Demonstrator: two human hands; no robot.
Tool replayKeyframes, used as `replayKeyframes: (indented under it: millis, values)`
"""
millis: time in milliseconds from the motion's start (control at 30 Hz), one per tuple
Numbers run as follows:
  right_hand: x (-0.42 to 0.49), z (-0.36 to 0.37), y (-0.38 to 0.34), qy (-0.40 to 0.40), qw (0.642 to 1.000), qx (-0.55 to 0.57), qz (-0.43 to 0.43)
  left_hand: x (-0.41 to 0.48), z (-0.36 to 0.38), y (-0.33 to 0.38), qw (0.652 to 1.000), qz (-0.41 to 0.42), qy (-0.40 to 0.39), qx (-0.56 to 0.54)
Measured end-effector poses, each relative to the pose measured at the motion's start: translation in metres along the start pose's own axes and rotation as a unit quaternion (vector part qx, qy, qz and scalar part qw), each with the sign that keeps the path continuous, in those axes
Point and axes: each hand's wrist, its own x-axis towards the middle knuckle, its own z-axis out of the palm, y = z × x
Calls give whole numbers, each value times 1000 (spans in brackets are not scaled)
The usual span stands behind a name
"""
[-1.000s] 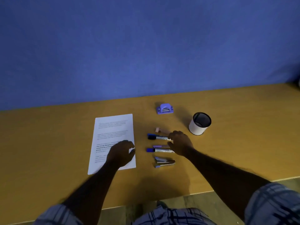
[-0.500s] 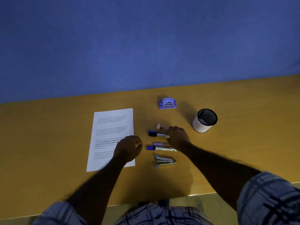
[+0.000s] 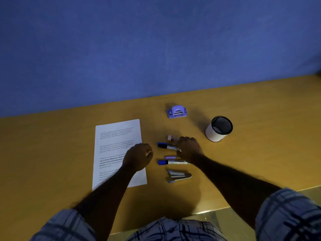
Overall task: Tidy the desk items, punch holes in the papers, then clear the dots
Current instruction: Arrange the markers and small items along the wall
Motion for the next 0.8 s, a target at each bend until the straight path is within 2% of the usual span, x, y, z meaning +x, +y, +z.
replayKeyframes:
  millis: [67,133,267,367,467,633,800]
  values:
    - [-3,-3,-7,24,997,67,12,6,3,3,1000,-4,-14,-15]
    - [-6,-5,-16,52,987,148,33,13,5,10,996,-28,-36,-80]
    - [-7,-5,-41,79,958,268,69,25,11,27,944,-117,-72,-298]
    - [-5,-5,-47,80,950,298,38,34,13,25,925,-141,-52,-348]
    - [-4,-6,-38,78,963,252,60,42,8,12,924,-163,-52,-342]
    - [-1,-1,-25,-21,980,115,161,47,-3,-10,949,-150,-53,-271]
    - [8,-3,-31,-27,989,46,139,46,-10,-18,939,-147,-73,-301]
